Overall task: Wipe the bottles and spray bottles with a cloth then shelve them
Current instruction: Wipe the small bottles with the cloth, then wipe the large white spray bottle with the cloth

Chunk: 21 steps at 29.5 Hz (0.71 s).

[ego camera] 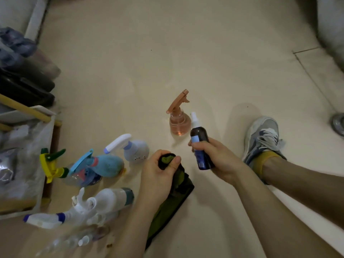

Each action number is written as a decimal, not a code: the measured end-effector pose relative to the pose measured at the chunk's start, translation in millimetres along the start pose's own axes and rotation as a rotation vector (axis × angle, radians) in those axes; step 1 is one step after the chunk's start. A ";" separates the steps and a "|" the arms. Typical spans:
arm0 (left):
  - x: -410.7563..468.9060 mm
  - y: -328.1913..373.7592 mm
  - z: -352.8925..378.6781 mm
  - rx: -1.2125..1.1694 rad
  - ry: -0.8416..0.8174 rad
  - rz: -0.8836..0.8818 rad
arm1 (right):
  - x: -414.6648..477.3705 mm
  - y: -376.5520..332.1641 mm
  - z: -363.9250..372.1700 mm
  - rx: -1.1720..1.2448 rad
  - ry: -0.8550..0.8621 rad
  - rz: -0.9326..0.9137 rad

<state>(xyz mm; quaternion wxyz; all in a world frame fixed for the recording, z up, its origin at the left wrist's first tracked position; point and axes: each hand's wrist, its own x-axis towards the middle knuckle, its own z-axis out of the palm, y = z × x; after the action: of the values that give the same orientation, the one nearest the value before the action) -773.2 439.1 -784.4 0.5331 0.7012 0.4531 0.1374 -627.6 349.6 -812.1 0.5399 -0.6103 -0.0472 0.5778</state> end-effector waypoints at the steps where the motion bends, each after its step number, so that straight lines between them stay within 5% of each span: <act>1: -0.1 -7.8 0.7 0.011 0.020 -0.028 | 10.5 0.2 -4.7 -0.211 0.134 -0.077; 3: 0.2 -21.1 0.6 0.006 0.032 -0.082 | 34.7 9.2 -14.6 -0.468 0.296 -0.197; 8: 2.6 -44.2 3.3 0.030 0.006 -0.145 | 99.1 35.8 -23.3 -0.687 0.559 -0.290; 14: 3.7 -56.4 0.7 0.205 0.000 -0.185 | 138.2 62.3 -20.3 -0.741 0.545 -0.185; 21: -6.8 -46.4 -4.2 -0.049 0.040 -0.460 | 144.2 67.7 -16.4 -0.587 0.558 -0.098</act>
<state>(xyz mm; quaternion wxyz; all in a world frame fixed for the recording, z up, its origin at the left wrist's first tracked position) -802.5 437.4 -821.2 0.5580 0.5636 0.6079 0.0373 -606.3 410.0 -958.9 0.3618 -0.8688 -0.0906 0.3257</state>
